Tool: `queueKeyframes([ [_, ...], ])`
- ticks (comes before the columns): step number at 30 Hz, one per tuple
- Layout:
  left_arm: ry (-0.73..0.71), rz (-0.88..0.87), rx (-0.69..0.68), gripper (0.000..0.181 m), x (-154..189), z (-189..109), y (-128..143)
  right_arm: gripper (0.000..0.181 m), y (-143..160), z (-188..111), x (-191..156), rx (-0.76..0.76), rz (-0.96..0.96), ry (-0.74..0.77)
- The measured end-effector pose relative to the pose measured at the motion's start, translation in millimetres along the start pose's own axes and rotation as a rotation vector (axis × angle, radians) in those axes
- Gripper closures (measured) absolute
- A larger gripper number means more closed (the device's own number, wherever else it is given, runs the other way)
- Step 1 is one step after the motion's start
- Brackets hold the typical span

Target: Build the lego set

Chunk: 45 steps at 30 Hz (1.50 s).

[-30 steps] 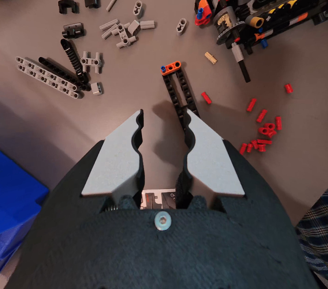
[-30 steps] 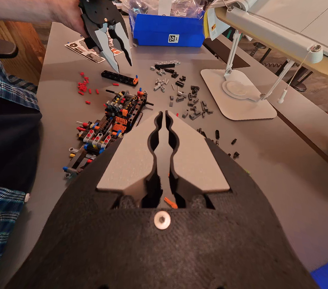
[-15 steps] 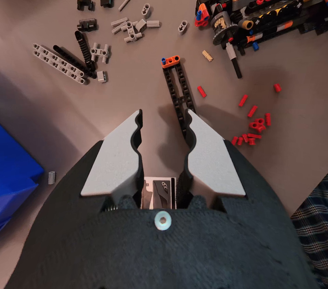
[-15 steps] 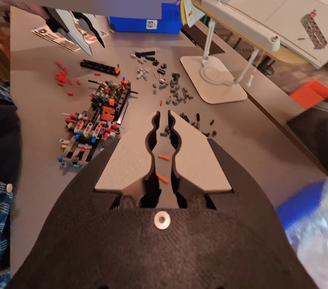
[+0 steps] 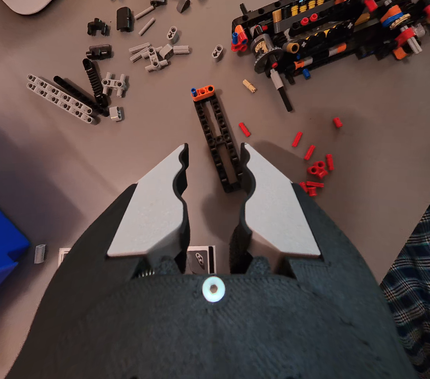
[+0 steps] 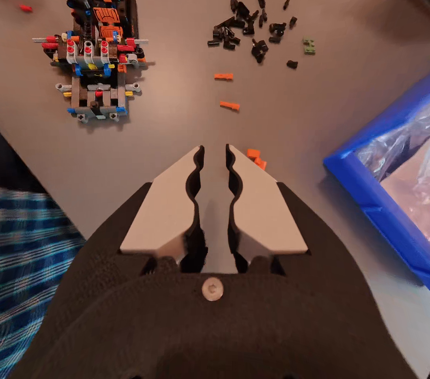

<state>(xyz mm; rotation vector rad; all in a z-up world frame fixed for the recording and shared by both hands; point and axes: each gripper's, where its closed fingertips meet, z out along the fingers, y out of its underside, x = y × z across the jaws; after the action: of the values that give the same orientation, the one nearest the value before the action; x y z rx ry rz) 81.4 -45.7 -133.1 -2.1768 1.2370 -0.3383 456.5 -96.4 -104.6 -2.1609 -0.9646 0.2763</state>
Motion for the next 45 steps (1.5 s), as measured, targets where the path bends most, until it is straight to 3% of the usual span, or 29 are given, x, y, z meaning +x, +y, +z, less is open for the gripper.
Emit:
queueKeyframes([
  [1, -0.001, 0.002, 0.0, 0.137, 0.1, 0.6, 0.8, 0.164, -4.0, 5.8, 0.7, -0.003, -0.022, 0.006],
  [9, -0.021, -0.03, 0.038, 0.139, 0.1, -5.3, 7.2, 0.172, -61.1, 73.8, 32.9, -0.009, -0.086, -0.013],
  [14, -0.031, -0.066, 0.054, 0.139, -6.4, -9.4, 14.7, 0.168, -79.6, 113.0, 65.3, -0.065, -0.033, -0.005],
  [19, -0.026, -0.07, 0.072, 0.14, -8.0, -5.3, 10.8, 0.162, -79.4, 148.2, 78.3, -0.121, 0.07, -0.004],
  [28, -0.009, -0.067, 0.091, 0.14, -13.6, -0.4, 5.1, 0.166, -79.4, 169.4, 78.6, -0.142, 0.222, -0.013],
  [40, -0.001, -0.069, 0.101, 0.141, -18.2, 0.3, 6.0, 0.168, -79.1, 173.6, 81.8, -0.138, 0.169, 0.013],
  [45, 0.007, -0.068, 0.101, 0.142, -20.0, 0.8, 7.3, 0.169, -76.3, 169.6, 74.6, -0.127, 0.091, -0.064],
])
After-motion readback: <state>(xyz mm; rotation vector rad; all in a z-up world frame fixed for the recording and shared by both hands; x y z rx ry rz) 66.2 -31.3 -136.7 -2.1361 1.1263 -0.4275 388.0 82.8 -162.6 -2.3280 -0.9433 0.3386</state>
